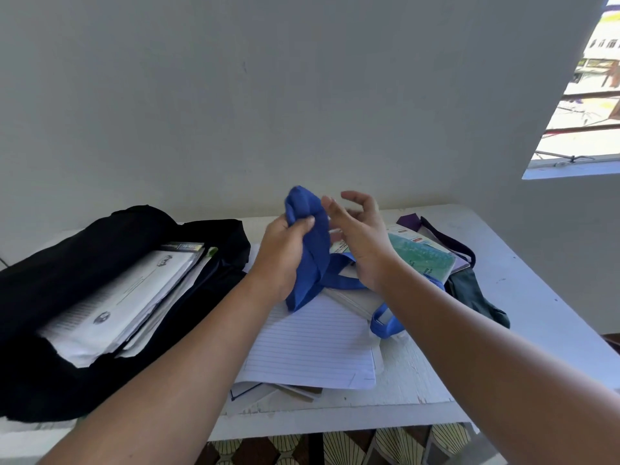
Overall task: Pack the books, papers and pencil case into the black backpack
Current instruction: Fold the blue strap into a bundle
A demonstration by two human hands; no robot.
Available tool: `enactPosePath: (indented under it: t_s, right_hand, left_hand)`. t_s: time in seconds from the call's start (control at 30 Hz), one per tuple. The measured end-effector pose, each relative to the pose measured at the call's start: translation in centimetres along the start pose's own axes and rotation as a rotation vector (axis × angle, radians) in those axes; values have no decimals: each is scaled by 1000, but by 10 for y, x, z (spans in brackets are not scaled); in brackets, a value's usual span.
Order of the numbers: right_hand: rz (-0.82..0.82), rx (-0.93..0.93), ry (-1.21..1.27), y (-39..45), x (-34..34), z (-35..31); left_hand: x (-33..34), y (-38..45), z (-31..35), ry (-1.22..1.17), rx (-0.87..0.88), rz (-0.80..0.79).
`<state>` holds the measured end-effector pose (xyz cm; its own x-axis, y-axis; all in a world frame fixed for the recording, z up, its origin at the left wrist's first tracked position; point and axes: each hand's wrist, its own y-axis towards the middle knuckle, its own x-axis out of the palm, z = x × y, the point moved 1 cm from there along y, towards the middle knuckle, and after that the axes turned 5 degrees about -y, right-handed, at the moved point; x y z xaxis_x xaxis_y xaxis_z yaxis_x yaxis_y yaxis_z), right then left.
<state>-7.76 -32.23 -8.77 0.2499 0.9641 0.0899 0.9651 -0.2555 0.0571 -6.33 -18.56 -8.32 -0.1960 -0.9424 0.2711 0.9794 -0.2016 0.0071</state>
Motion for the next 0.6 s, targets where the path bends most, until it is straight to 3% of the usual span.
enactPosePath:
  t_s: [0.1, 0.23, 0.33, 0.43, 0.6]
  right_hand:
    - [-252, 9, -115, -5, -3, 12]
    - [-483, -21, -359, -15, 2, 20]
    - [-455, -145, -568, -13, 7, 18]
    - [-376, -158, -494, -11, 11, 11]
    - [-340, -243, -578, -10, 25, 1]
  left_hand:
    - [1, 5, 15, -283, -65, 146]
    - [-4, 11, 32, -539, -112, 127]
    - [-16, 18, 37, -538, -64, 142]
    - [-30, 18, 31, -567, -46, 153]
    - [-26, -15, 7, -459, -378, -216]
